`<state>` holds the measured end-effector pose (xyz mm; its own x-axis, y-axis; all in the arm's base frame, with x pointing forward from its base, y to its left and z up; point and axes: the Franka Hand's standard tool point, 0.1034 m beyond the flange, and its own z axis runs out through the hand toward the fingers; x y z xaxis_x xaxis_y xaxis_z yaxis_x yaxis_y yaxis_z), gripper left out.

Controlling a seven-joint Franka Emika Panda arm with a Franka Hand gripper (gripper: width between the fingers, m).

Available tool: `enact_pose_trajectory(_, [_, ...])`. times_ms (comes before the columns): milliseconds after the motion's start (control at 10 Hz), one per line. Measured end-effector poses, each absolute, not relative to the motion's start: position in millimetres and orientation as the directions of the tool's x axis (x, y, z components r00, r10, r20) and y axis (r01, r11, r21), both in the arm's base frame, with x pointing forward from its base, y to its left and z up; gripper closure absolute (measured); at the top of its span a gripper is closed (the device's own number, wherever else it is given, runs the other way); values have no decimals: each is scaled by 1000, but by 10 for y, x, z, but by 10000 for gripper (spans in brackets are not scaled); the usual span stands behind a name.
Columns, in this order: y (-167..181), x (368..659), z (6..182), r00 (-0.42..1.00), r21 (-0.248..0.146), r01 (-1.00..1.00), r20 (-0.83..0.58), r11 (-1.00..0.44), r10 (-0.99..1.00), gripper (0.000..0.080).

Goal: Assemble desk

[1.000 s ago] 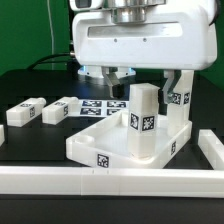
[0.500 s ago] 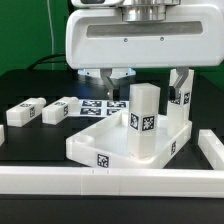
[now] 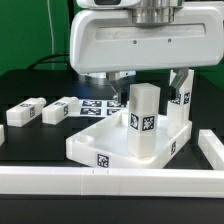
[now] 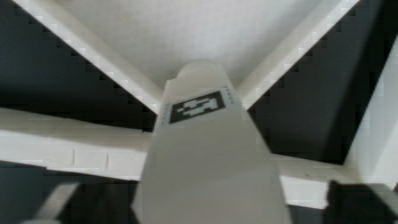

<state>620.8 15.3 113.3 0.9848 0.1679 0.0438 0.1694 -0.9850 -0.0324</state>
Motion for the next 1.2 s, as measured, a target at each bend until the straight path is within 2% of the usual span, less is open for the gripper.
enact_pose_trajectory(200, [153, 6208, 1133, 985, -33, 169, 44, -985, 167, 514])
enact_pose_trajectory(600, [154, 6208, 1133, 988, -34, 150, 43, -988, 148, 511])
enact_pose_trajectory(700, [153, 6208, 1135, 996, -41, 82, 41, -996, 81, 511])
enact_pose_trajectory(900, [148, 6210, 1139, 990, -80, -137, 28, -987, -139, 511])
enact_pose_trajectory(1200, [229, 6194, 1136, 903, -96, -428, -5, -898, -430, 511])
